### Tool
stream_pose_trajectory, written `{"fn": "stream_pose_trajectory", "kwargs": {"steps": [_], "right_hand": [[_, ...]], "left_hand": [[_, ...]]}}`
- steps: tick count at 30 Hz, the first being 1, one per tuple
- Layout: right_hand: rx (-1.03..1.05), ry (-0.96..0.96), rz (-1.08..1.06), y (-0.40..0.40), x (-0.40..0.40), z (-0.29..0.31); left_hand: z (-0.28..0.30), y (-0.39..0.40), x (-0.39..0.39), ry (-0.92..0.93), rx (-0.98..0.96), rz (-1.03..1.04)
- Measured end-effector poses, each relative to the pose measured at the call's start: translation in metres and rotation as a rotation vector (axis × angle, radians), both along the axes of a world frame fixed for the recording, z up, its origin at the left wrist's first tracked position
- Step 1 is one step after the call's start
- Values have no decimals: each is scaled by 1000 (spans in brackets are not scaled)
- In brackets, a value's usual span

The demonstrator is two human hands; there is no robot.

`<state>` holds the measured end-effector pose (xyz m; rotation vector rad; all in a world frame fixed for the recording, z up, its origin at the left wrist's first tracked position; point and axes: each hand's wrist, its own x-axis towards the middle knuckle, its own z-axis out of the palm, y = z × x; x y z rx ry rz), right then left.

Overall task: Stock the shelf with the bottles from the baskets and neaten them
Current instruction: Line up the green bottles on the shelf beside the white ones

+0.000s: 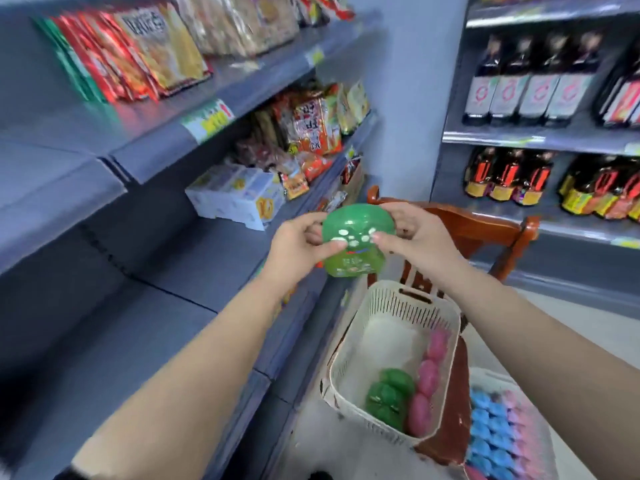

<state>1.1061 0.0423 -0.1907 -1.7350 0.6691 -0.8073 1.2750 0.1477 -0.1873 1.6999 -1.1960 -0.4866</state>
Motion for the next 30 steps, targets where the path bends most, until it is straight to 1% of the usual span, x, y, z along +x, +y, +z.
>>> {"fn": "stream_pose_trajectory", "kwargs": {"steps": [2, 5, 11, 16, 20, 22, 26, 30], "right_hand": [[-7, -70, 76, 20, 11, 38], [-6, -193, 197, 51, 31, 83], [11, -370, 450, 129, 83, 144], [55, -456, 656, 207, 133, 180], [39, -466, 802, 269, 170, 200], [-8, -439, 865, 299, 188, 205], [-115, -404, 907, 358, 222, 213], [-73, -411, 957, 409, 253, 216]], "left_hand": [[39, 28, 2, -23, -67, 61], [89, 74, 9, -108, -143, 152], [159, 175, 24, -149, -259, 326], [191, 264, 40, -119, -349, 515], [209, 335, 51, -139, -394, 658], [217, 368, 56, -157, -402, 726], [228, 428, 71, -213, -396, 841], [230, 478, 90, -263, -387, 922]]}}
